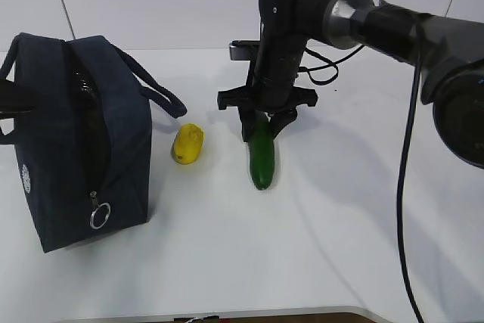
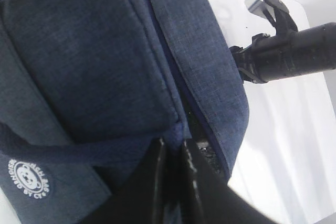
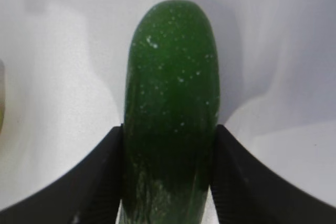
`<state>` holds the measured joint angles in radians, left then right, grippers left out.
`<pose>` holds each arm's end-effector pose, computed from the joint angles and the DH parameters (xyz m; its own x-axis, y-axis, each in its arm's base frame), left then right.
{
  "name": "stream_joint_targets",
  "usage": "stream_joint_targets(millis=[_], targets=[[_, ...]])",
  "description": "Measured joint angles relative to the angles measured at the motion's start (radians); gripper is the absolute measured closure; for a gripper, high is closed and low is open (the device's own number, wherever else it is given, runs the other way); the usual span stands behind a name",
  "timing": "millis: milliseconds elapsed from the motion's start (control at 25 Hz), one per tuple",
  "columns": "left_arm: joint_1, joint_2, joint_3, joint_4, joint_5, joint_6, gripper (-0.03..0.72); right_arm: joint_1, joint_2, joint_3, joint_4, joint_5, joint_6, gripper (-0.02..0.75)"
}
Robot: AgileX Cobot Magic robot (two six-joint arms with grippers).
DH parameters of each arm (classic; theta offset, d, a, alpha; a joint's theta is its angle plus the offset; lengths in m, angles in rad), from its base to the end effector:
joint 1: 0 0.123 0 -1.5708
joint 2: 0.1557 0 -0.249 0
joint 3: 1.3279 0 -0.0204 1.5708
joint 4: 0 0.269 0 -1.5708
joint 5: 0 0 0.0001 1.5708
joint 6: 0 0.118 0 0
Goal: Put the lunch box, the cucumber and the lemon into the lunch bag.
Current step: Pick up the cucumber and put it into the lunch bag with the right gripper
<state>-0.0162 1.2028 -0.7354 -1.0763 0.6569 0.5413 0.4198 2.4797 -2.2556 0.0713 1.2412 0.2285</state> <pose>0.2778 -0.0680 0.2191 -0.7794 -0.3403 -0.5260 0.0965 0.7644 -0.6375 0.4621 0.2150 0.1117 -0.9721 -0.1619 -0.1697 -0.1822 0.9769 0.1119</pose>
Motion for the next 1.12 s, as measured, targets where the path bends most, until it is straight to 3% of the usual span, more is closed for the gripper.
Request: stream_joint_targets(millis=[640,1120], targets=[[0.0,0.0,0.0,0.0,0.0,0.0,0.681,0.0,-0.078,-0.068,0.086,0.0,0.0,0.383],[0.0,0.0,0.0,0.0,0.0,0.0,0.681,0.0,-0.141,-0.285,0.375,0.007,-0.012,0.384]])
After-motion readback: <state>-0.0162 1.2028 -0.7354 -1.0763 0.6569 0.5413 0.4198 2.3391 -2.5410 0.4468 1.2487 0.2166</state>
